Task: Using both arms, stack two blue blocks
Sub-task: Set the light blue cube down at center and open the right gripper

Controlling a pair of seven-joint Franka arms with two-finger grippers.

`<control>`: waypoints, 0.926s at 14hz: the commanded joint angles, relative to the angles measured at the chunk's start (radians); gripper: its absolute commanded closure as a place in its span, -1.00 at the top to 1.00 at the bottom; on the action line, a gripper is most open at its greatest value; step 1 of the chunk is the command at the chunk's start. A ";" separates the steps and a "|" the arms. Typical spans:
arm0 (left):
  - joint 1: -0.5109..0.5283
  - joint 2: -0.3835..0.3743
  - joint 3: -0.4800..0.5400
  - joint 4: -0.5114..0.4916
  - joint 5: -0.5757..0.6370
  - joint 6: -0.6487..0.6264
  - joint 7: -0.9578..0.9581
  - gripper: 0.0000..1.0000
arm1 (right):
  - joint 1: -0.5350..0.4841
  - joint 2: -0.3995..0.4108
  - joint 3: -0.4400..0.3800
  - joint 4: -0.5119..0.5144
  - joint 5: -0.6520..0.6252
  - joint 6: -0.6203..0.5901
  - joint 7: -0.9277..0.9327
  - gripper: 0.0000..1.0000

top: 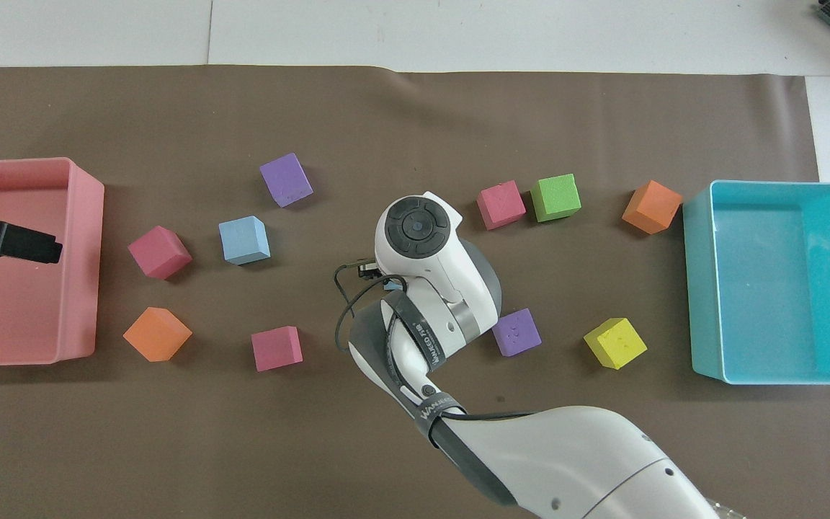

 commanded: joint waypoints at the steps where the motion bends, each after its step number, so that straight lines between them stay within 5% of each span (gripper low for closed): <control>1: -0.003 -0.021 0.004 -0.029 -0.009 0.024 0.001 1.00 | -0.009 -0.033 0.006 -0.037 0.001 -0.006 -0.019 -1.00; 12: -0.003 -0.021 0.004 -0.029 -0.009 0.025 0.001 1.00 | -0.009 -0.038 0.006 -0.054 0.010 -0.006 0.035 -1.00; 13: -0.003 -0.021 0.004 -0.029 -0.009 0.025 0.001 1.00 | -0.009 -0.038 0.006 -0.054 0.010 -0.004 0.033 -0.69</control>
